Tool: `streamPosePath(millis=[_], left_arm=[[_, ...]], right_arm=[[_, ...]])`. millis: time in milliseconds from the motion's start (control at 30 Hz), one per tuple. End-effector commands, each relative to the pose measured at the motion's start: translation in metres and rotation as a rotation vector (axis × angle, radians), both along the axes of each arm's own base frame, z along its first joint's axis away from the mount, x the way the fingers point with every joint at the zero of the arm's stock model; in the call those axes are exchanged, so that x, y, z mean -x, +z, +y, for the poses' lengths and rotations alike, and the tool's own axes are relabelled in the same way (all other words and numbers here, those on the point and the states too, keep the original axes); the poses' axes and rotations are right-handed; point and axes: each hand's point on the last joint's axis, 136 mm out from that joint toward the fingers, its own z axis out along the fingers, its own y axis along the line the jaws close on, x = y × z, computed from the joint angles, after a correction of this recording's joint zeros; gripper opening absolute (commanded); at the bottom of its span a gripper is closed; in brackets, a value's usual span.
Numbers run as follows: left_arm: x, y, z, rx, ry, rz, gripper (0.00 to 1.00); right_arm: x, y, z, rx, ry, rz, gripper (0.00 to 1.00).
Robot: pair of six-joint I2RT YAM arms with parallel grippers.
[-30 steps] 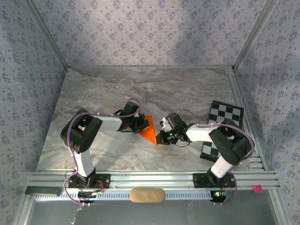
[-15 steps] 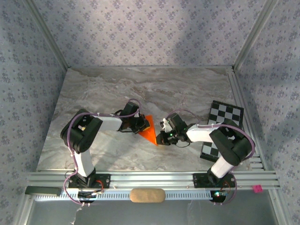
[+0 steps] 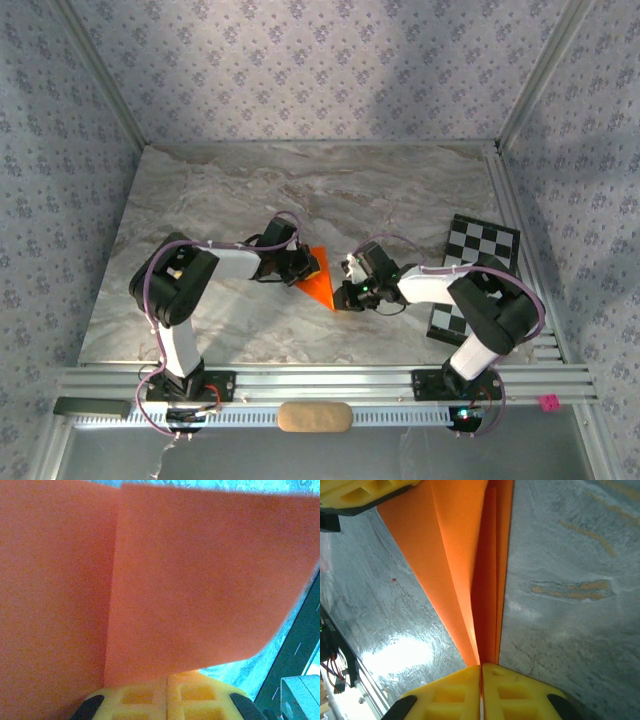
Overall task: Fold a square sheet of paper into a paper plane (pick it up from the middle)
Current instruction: Fourth fold the wing at the center of the table.
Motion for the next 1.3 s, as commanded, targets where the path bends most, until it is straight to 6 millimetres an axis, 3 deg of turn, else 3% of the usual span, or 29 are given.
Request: streamPosePath(millis=[0, 200, 333, 533, 767, 900, 1033, 1267], left_arm=[[-0.002, -0.019, 0.016, -0.084, 0.042, 0.013, 0.09], [-0.001, -0.019, 0.016, -0.087, 0.043, 0.014, 0.09], [-0.002, -0.019, 0.016, -0.087, 0.044, 0.015, 0.08], [-0.001, -0.020, 0.017, -0.088, 0.044, 0.016, 0.08], [0.000, -0.020, 0.017, -0.090, 0.041, 0.015, 0.08], [0.000, -0.021, 0.018, -0.092, 0.040, 0.016, 0.08], [0.000, -0.021, 0.017, -0.091, 0.038, 0.015, 0.08], [0.000, -0.021, 0.016, -0.088, 0.035, 0.017, 0.08]], right_arm=[[0.041, -0.023, -0.024, 0.111, 0.053, 0.128, 0.10], [0.044, -0.024, -0.029, 0.131, 0.061, 0.126, 0.13], [0.044, -0.026, -0.032, 0.141, 0.058, 0.124, 0.06], [0.045, -0.025, -0.031, 0.133, 0.057, 0.129, 0.07], [0.024, 0.008, -0.026, 0.076, 0.002, 0.032, 0.16], [0.007, 0.035, -0.016, 0.004, -0.014, -0.043, 0.15], [-0.010, 0.053, 0.003, -0.081, -0.037, -0.058, 0.08], [-0.028, 0.052, 0.037, -0.117, -0.007, -0.021, 0.03]])
